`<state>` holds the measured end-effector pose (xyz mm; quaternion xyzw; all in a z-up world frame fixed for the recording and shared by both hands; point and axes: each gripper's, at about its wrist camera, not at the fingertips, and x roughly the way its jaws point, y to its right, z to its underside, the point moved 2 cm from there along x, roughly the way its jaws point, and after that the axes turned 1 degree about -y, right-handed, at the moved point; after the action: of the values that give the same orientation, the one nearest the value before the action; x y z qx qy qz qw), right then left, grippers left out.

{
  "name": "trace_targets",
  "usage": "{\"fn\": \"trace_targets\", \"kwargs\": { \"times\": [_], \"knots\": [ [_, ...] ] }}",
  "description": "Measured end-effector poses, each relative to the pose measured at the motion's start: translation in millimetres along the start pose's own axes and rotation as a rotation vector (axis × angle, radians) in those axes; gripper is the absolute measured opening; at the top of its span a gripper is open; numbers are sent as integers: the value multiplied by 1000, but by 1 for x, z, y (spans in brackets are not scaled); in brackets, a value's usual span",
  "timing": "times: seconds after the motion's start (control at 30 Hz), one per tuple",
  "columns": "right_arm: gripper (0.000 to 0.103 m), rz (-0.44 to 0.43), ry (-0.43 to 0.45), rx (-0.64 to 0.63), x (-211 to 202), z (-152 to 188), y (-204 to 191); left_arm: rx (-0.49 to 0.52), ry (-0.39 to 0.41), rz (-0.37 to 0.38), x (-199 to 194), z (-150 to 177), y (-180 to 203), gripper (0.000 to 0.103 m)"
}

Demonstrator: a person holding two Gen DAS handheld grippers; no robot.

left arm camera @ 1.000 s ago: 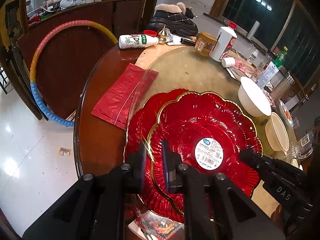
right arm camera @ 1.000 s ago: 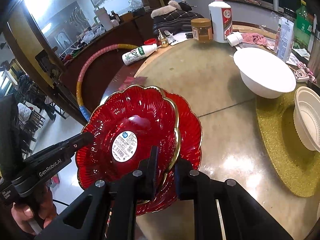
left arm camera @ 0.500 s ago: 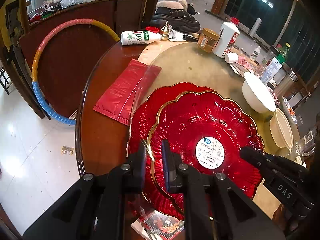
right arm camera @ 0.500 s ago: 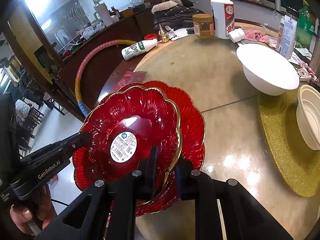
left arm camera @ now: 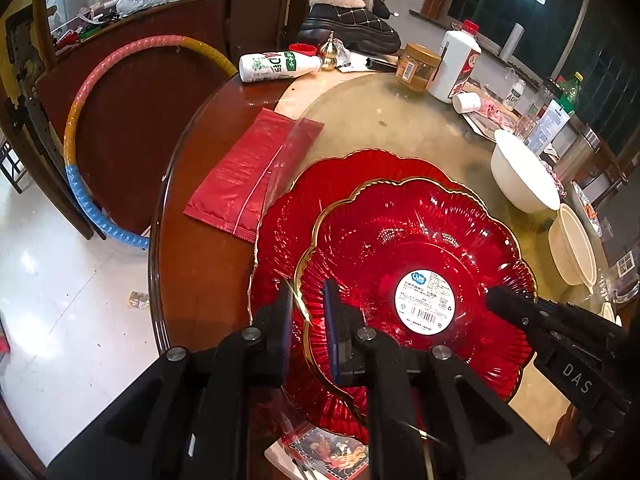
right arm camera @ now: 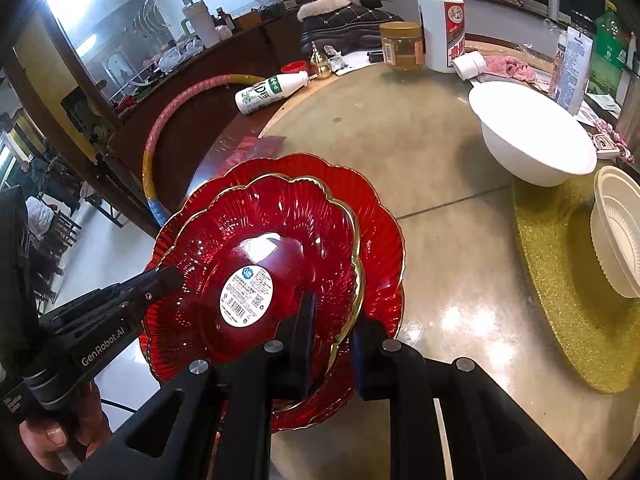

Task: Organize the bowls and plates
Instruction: 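Lower the stickered plate onto the wedding plate and open both grippers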

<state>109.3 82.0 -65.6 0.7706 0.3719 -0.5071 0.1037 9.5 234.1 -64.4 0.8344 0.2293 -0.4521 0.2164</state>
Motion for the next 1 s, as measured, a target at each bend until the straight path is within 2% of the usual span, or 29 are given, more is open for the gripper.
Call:
{"fn": "trace_targets", "kwargs": {
  "times": [0.37,0.63,0.9,1.0],
  "knots": [
    [22,53,-7,-36,8,1,-5,10,-7,-3,3,3,-1,12],
    [23,57,-9,-40,9,1,-5,4,-5,-2,4,3,-1,12],
    [38,34,-18,-45,8,1,-8,-23,-13,16,1,3,-3,13],
    [45,30,-22,-51,8,2,-10,-32,-22,36,0,4,-1,19]
  ]
}}
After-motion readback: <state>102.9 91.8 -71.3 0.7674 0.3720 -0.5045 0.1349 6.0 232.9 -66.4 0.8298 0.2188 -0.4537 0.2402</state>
